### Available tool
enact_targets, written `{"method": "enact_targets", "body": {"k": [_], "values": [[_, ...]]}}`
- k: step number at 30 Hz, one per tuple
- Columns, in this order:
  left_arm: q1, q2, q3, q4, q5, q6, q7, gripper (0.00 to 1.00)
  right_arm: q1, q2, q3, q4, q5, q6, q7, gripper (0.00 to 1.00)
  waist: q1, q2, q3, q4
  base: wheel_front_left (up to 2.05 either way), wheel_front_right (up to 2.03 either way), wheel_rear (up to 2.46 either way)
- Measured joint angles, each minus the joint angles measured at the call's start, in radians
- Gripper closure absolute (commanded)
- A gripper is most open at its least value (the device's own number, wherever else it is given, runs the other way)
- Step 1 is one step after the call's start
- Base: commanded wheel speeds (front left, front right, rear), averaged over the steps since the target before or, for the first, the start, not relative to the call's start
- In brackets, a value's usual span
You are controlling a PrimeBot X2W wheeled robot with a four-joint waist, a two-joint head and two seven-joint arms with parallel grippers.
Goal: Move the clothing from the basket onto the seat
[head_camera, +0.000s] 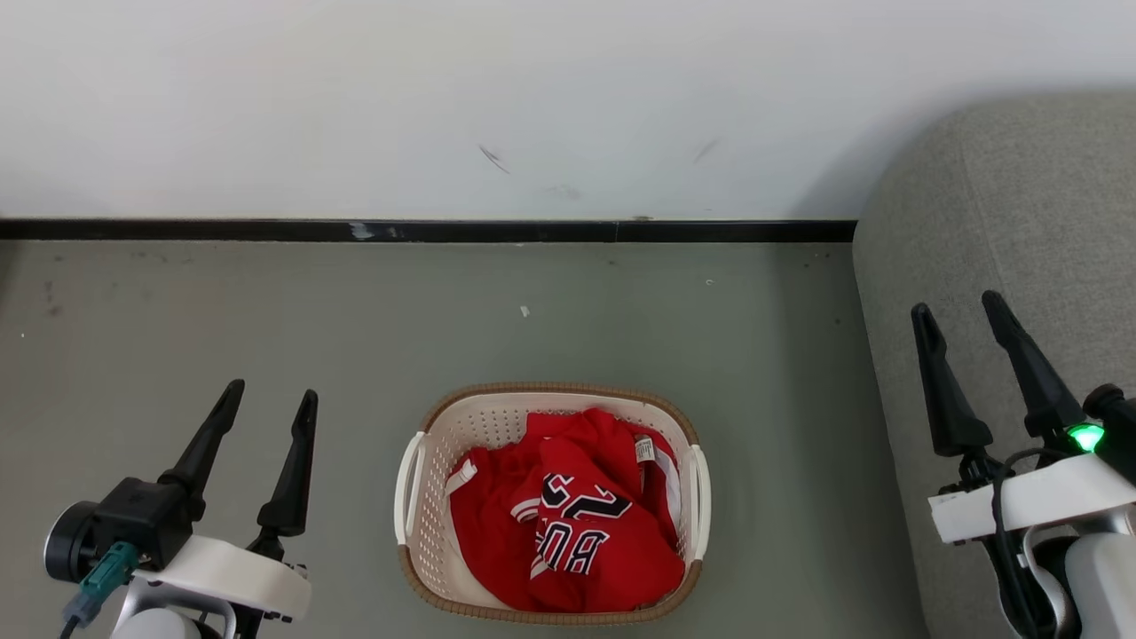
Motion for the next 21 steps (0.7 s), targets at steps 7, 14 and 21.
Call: {"method": "enact_targets", "body": {"k": [7,14,21], "values": [[-0.04,0.0,-0.006,-0.005,0.0,-0.007,0.0,0.0,-0.028,0.008,-0.019,-0.022,0.001,0.0,-0.001,0.0,0.0,-0.0001,0.053,-0.008,0.0,0.0,0.0],[-0.071,-0.001,-0.009,-0.004,0.0,-0.016,0.0,0.0,-0.045,0.024,-0.023,-0.04,0.001,0.0,-0.001,0.0,0.0,0.0,0.109,-0.017,0.0,0.0,0.0],[-0.108,-0.005,-0.035,0.008,-0.001,-0.025,0.0,0.0,-0.073,0.028,-0.025,-0.053,0.001,0.0,-0.001,0.0,-0.0001,0.0,0.168,-0.029,0.0,0.0,0.0]]}}
